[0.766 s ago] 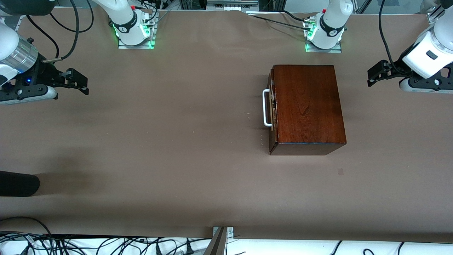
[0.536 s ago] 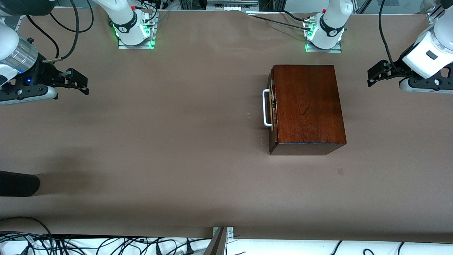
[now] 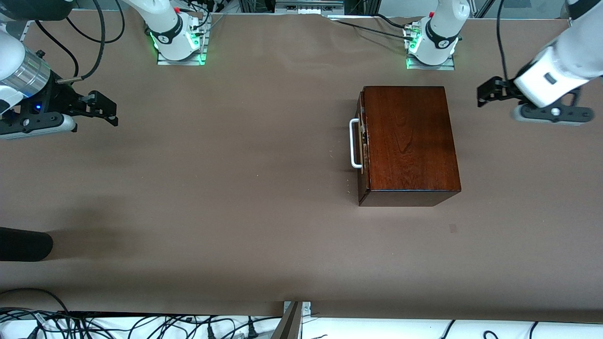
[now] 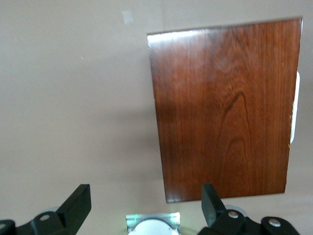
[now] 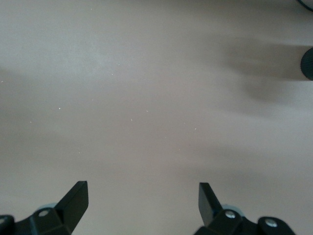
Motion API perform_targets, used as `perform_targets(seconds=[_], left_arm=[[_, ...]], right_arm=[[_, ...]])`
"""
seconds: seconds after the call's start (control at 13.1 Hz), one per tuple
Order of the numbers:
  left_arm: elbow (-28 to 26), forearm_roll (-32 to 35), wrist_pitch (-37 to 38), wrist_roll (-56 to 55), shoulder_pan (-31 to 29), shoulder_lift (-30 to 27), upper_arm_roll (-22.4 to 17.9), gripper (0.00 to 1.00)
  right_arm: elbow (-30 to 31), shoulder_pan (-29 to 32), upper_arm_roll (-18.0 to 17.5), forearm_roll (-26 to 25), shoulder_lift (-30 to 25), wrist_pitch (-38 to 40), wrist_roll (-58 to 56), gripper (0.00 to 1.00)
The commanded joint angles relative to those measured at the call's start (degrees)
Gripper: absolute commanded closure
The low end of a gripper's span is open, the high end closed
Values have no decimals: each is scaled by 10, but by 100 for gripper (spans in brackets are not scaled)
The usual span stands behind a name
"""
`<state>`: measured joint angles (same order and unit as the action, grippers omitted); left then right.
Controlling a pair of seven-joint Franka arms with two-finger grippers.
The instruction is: Open drawer, take yellow block, close drawer
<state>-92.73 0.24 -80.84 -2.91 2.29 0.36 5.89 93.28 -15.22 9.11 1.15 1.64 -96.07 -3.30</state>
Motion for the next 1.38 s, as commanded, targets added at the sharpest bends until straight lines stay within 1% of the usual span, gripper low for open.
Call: perform_targets(seconds=[0.0,0.08,0.23,0.38,0.54,0.69,0.77,1.0,1.15,1.3], left_arm=[[18,5,30,6,3,10,12,0],[18,-8,36,4,5,11,35,0],[18,-19,33,-6,7,32,88,0],[18,-23,-7,-69,7,69,136,0],[18,-18,-68,-142,20,107,165,0],[18,-11,-137,-206,62,146,167,0],[18,4,-163,-237,84,168,167,0],[18,85,-220,-305,159,227,167,0],[18,118,-247,-355,180,256,166,0],[17,151,-248,-378,198,278,167,0]], right_arm=[[-9,-1,1,0,2,8,5,0],[-9,-1,1,-1,2,8,5,0],[-9,-1,1,-1,2,8,5,0],[-9,-1,1,-1,2,7,5,0],[-9,-1,1,-1,2,8,5,0],[-9,-1,1,-1,2,8,5,0],[-9,-1,1,-1,2,8,5,0],[-9,-1,1,-1,2,8,5,0],[-9,-1,1,-1,2,7,5,0],[-9,-1,1,-1,2,8,5,0]])
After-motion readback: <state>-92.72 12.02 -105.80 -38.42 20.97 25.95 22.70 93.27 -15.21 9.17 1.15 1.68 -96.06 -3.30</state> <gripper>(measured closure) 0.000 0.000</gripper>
